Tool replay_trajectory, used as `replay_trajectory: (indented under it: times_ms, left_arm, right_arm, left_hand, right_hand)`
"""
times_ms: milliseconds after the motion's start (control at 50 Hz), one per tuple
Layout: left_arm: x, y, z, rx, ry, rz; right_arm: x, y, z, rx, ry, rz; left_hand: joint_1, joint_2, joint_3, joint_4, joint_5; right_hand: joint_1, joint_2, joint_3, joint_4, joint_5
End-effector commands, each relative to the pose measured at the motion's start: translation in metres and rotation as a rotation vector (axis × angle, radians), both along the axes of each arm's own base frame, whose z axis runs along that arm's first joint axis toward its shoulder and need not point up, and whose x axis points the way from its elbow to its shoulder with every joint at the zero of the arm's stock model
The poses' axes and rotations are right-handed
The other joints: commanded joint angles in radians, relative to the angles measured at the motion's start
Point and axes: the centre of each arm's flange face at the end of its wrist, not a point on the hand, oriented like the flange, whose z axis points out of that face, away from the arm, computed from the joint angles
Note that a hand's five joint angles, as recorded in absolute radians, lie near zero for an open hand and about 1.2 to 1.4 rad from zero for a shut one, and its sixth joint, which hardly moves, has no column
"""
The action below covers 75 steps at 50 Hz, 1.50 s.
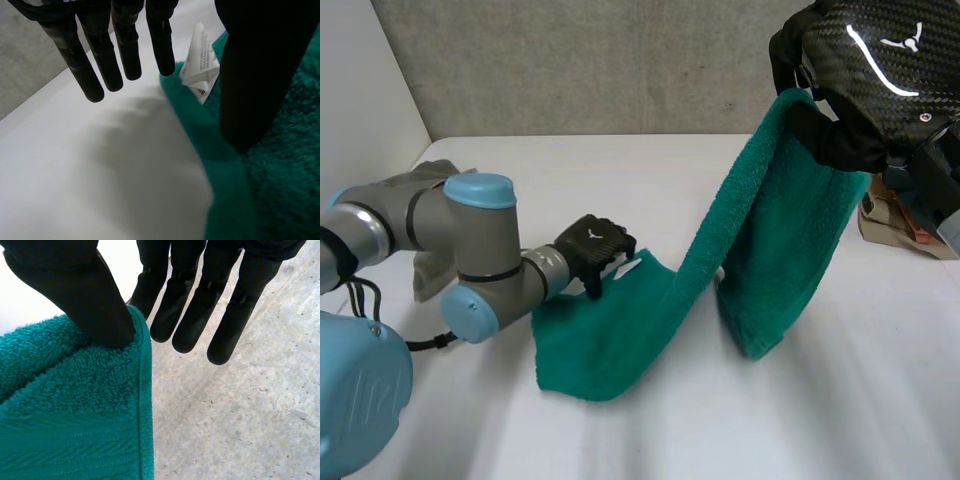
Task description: Fold the laundry.
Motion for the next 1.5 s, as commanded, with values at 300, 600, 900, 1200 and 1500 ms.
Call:
replay_trajectory:
  times_ms: [300, 600, 900, 1200, 1500]
  left_arm:
    - [-0.02, 0.043, 0.007, 0.028, 0.008, -0.13]
    - [-0.017, 0.015, 0.035, -0.179, 0.012, 0.093]
    - [0.042, -0.002, 0.147, -0.436, 0.182, 0.321]
    - [0.043, -0.024, 0.074, -0.319, -0.08, 0.293]
    - [0.026, -0.077, 0.251, -1.201, 0.574, 0.423]
  right_arm:
    - [0.003, -0.015, -0.019, 0.064, 0.025, -0.018]
    - [-0.005, -0.029, -0.004, 0.027, 0.01, -0.065]
    - [-0.018, -0.095, -0.042, 0.273, 0.093, -0.176]
    - [0.011, -0.17, -0.146, 0.427, 0.531, -0.336]
    - [0.03, -0.207, 0.028, -0.412, -0.174, -0.54]
  left_hand:
    - [-0.114, -0.111, -0.109, -0.107, -0.105]
    - [0.905, 0.908, 0.91, 0.912, 0.913]
    - [0.905, 0.908, 0.91, 0.912, 0.913]
    - [0.905, 0.908, 0.91, 0.912, 0.913]
    - [0.905, 0.908, 0.91, 0.912, 0.913]
  right_hand:
    - [0.256, 0.215, 0.206, 0.194, 0.231]
    - [0.256, 0.215, 0.206, 0.194, 0.231]
    - [0.256, 0.215, 0.206, 0.194, 0.231]
    - [0.256, 0.215, 0.206, 0.194, 0.231]
    - [0.256, 0.215, 0.206, 0.194, 0.231]
